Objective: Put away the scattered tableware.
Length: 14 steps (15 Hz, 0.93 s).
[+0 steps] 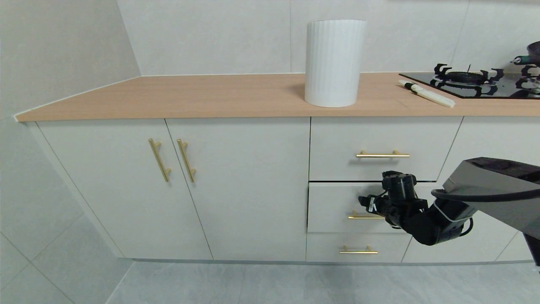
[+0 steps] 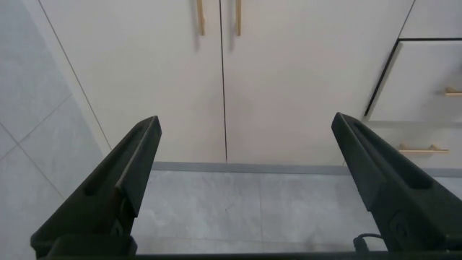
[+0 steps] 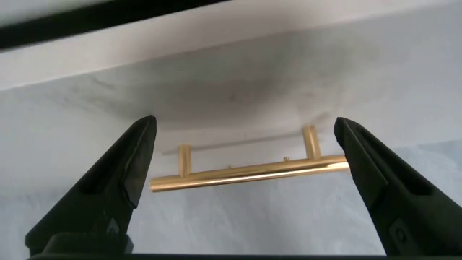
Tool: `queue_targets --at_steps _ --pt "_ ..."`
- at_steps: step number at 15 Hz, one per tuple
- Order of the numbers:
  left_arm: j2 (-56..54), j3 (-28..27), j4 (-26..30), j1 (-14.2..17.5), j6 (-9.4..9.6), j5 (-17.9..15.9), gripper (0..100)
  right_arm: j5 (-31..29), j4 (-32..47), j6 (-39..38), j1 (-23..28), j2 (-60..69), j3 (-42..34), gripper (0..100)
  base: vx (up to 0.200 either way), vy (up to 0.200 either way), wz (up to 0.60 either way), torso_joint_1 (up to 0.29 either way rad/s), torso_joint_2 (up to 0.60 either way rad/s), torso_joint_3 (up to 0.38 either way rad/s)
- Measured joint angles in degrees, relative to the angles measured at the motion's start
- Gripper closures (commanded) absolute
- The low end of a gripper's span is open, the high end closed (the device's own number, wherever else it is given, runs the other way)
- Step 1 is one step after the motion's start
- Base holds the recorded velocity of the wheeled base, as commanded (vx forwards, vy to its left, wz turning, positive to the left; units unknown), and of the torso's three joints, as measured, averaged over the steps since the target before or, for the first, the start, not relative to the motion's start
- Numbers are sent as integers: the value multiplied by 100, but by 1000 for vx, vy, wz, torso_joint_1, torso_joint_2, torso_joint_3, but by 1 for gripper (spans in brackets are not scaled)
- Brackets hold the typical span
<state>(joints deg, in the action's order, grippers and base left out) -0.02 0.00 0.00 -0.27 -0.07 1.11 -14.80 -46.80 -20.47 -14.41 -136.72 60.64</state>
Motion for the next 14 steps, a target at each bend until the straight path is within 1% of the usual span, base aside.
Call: queue_targets --at_steps 9,14 --pt "0 0 0 0 0 1 0 -162 44 -422 59 -228 505 0 0 0 0 0 0 0" --pt "0 0 0 0 0 1 0 -239 24 -449 96 -286 639 0 0 0 0 0 0 0"
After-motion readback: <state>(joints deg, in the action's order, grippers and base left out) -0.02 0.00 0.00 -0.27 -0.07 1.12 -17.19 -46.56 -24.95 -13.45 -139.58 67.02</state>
